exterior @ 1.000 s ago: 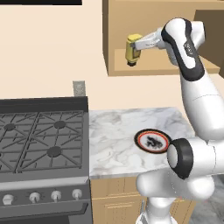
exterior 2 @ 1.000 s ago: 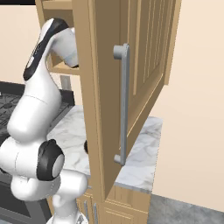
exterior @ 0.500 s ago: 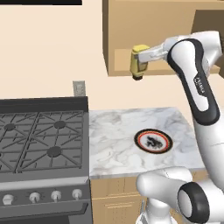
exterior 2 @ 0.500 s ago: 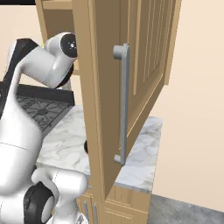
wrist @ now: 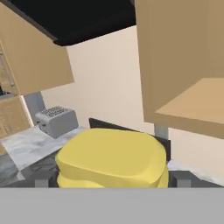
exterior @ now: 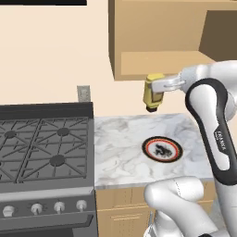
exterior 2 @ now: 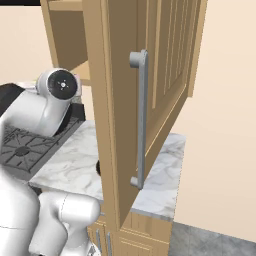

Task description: Move the hot dog bun to the plate on the dining table and place the condiment next to that plate. Then navigate to the fridge and take the sausage and place it on the plate as well.

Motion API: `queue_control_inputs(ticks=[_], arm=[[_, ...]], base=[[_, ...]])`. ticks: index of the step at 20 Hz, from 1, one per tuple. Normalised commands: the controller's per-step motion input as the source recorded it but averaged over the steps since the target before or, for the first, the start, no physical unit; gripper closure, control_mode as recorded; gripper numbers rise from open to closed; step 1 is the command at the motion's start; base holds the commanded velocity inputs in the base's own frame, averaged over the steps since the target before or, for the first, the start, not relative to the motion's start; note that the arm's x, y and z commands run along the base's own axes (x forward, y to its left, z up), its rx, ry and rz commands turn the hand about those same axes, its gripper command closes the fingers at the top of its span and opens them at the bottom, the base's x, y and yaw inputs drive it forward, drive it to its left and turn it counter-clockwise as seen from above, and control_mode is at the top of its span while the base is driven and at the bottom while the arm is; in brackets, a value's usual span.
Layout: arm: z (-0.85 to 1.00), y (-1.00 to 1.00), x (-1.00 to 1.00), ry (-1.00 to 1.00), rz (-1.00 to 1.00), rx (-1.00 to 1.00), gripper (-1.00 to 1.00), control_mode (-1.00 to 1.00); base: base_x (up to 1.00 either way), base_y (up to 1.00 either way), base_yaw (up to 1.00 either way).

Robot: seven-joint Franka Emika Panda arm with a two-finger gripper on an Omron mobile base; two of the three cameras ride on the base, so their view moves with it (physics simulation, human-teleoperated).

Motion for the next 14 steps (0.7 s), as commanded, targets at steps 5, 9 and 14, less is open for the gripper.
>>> queue_control_inputs(ticks=[5, 9, 14], arm=[[0.0, 0.0, 0.0, 0.0, 0.0, 0.0, 1.0, 1.0], [0.0, 0.0, 0.0, 0.0, 0.0, 0.0, 1.0, 1.0], [0.0, 0.0, 0.0, 0.0, 0.0, 0.0, 1.0, 1.0]], base=[[-0.75, 0.0, 0.0], [-1.0, 0.18, 0.01], [-1.0, 0.81, 0.27]])
